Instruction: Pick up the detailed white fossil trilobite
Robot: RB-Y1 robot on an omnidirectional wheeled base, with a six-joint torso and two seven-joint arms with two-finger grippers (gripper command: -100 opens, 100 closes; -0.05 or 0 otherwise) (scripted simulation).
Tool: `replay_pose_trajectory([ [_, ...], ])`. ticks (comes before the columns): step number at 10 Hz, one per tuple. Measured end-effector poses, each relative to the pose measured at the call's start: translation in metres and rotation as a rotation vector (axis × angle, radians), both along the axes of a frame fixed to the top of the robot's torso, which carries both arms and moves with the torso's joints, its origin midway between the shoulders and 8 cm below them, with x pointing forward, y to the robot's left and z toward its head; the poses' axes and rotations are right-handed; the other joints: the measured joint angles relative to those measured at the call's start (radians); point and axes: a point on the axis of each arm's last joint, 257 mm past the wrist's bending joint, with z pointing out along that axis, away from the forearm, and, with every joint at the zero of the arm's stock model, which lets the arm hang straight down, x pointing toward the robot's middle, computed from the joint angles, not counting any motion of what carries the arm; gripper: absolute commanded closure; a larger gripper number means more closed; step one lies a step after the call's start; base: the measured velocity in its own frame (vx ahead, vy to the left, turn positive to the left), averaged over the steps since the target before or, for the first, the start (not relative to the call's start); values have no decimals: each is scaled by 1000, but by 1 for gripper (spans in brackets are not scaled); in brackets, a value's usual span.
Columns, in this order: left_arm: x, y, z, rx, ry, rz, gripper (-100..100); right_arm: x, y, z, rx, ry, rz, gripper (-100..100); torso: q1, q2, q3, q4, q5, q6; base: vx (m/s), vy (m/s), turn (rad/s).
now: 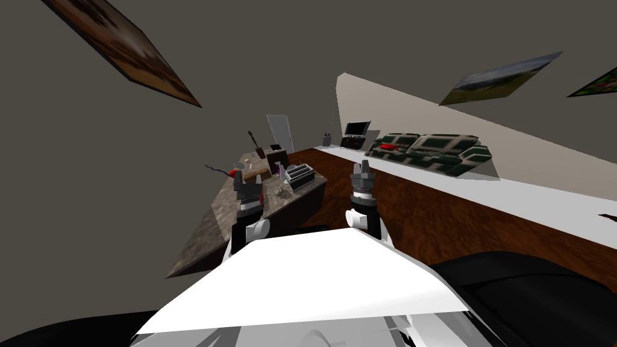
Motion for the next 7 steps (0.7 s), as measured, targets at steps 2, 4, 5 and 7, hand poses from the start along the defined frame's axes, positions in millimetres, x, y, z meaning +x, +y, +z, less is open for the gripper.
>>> replay_pose_trajectory([
  [2, 9, 1, -10, 7, 50, -13, -100, 0, 0, 0, 0, 0, 0, 0, -1, -1, -1, 0, 0, 0, -18, 26, -49],
  [4, 21, 1, -20, 15, 104, -23, -100, 0, 0, 0, 0, 0, 0, 0, 0, -1, -1, 0, 0, 0, -24, 31, -75],
  [5, 25, 2, -25, 15, 128, -26, -100, 0, 0, 0, 0, 0, 0, 0, -1, -1, -1, 0, 0, 0, -23, 31, -81],
  [7, 36, 5, -40, 20, 190, -33, -100, 0, 0, 0, 0, 0, 0, 0, 0, -1, -1, 0, 0, 0, -33, 36, -81],
])
